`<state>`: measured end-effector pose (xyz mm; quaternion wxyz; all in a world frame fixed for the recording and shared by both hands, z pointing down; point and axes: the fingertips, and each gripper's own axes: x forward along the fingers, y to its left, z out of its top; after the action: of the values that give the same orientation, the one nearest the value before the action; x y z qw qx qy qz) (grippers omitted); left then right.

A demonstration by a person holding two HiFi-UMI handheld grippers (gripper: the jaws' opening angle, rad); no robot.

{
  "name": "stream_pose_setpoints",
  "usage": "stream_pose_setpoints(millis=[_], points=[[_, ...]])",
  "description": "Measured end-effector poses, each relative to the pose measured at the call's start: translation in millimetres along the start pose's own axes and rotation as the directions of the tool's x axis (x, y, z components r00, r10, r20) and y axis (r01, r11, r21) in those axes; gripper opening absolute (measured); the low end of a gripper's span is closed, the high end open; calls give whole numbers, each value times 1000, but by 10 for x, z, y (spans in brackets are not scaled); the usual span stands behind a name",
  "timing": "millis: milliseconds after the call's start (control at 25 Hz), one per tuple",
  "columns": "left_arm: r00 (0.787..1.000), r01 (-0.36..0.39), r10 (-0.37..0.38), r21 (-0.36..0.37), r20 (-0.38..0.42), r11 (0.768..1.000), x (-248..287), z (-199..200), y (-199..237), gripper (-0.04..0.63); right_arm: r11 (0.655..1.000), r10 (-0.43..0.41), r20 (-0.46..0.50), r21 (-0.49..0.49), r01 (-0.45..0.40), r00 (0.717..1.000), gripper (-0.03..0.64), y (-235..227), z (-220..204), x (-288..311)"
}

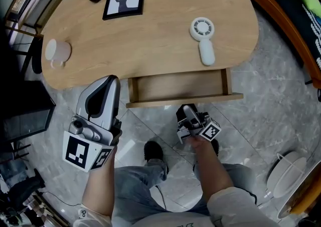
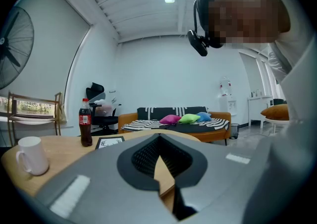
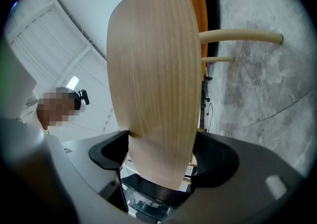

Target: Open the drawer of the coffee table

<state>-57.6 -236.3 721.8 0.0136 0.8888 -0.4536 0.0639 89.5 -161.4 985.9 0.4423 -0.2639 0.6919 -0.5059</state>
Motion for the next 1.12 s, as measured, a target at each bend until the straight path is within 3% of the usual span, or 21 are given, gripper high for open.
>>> stream_pose_setpoints(millis=[600, 800, 880, 1120], points=[[1000, 23, -23, -5, 17, 1000, 58, 0, -97, -2, 1000, 23, -96, 19, -21, 995, 410, 51, -155, -313], [1000, 12, -11, -11, 27, 1000, 55, 28, -35, 0, 997, -37, -118, 64, 45, 992, 410, -91, -231, -454], [1000, 13, -13, -12, 26, 1000, 47, 19, -33, -2, 995, -56, -112, 78, 65, 992, 373, -147, -236, -536], [1000, 1, 0, -23, 26, 1000, -18, 64, 10, -1, 993, -94, -167, 60, 105, 982, 373, -100, -261, -522]])
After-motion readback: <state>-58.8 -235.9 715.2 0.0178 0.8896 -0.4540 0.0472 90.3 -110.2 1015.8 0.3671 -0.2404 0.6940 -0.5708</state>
